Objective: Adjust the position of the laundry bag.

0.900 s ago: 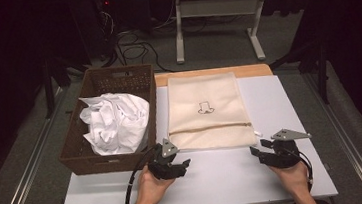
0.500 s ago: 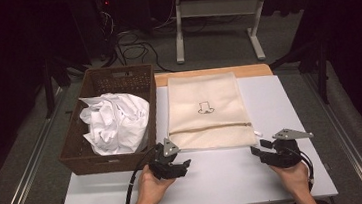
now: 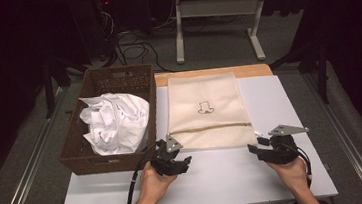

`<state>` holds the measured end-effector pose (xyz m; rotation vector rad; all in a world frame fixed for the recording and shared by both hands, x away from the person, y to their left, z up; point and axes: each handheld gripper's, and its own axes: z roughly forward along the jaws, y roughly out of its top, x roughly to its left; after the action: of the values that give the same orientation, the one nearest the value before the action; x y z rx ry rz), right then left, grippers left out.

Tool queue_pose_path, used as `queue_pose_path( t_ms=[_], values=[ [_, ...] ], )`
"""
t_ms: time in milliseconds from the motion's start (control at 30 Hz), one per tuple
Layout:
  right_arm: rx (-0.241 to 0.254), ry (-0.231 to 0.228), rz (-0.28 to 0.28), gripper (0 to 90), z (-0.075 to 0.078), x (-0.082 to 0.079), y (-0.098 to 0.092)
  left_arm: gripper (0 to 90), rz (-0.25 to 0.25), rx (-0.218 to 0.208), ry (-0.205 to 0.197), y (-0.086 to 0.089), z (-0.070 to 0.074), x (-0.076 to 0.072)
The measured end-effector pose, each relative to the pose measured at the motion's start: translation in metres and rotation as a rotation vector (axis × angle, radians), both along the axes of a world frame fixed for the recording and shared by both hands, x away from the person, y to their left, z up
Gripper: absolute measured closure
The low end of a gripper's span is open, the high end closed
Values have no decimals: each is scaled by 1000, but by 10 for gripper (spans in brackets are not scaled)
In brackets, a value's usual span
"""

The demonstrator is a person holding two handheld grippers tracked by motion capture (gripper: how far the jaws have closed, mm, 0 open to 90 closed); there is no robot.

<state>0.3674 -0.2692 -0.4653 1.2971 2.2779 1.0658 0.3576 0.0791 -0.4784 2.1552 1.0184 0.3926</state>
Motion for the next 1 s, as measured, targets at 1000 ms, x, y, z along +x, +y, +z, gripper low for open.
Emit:
queue_pose_path(
  t_ms=[1000],
  values=[
    [-102,15,-136,521,-15,52,9,396,160,43,24,-40,-8,44]
  ],
)
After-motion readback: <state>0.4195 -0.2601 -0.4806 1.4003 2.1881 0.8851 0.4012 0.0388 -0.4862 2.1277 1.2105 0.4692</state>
